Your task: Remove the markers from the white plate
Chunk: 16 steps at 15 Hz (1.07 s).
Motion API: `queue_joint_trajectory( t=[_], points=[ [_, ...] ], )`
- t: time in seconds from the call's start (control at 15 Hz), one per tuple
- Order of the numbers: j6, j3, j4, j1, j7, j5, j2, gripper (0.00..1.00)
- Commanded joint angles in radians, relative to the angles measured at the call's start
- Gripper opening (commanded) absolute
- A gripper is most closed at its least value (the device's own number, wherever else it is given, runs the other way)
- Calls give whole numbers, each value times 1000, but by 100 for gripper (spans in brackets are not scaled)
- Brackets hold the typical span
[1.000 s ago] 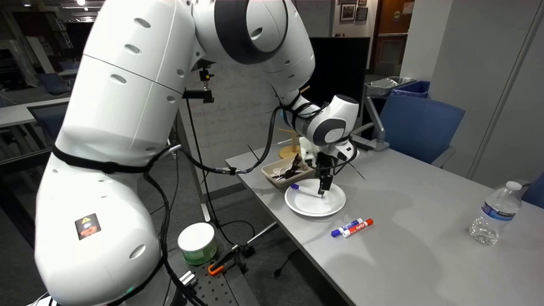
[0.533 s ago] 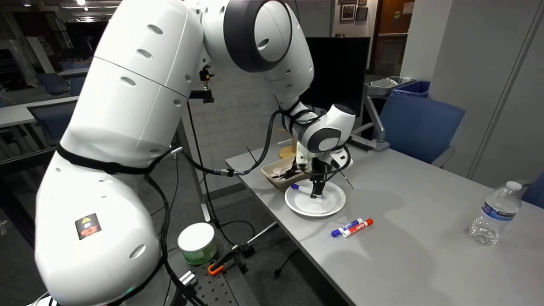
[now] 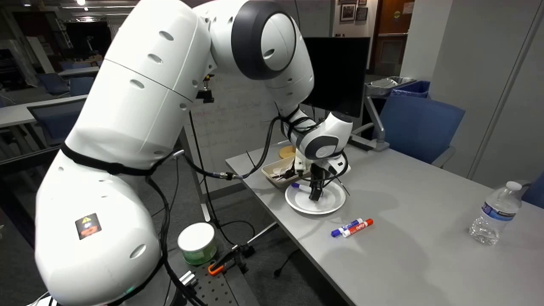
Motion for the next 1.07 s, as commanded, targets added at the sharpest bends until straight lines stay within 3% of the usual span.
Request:
queue_joint_trajectory(
  t=[0.0,0.27,0.33,0.8,1.0],
  points=[
    [19,0,20,8,18,23,20,28],
    [14,0,27,10,26,19,14,2],
    [11,1,25,9,28,20,10,6],
    [-45,2,-52,-3,5,7,-120,6],
    [-90,-41,-108,14,23,-55,-199,6]
  ],
)
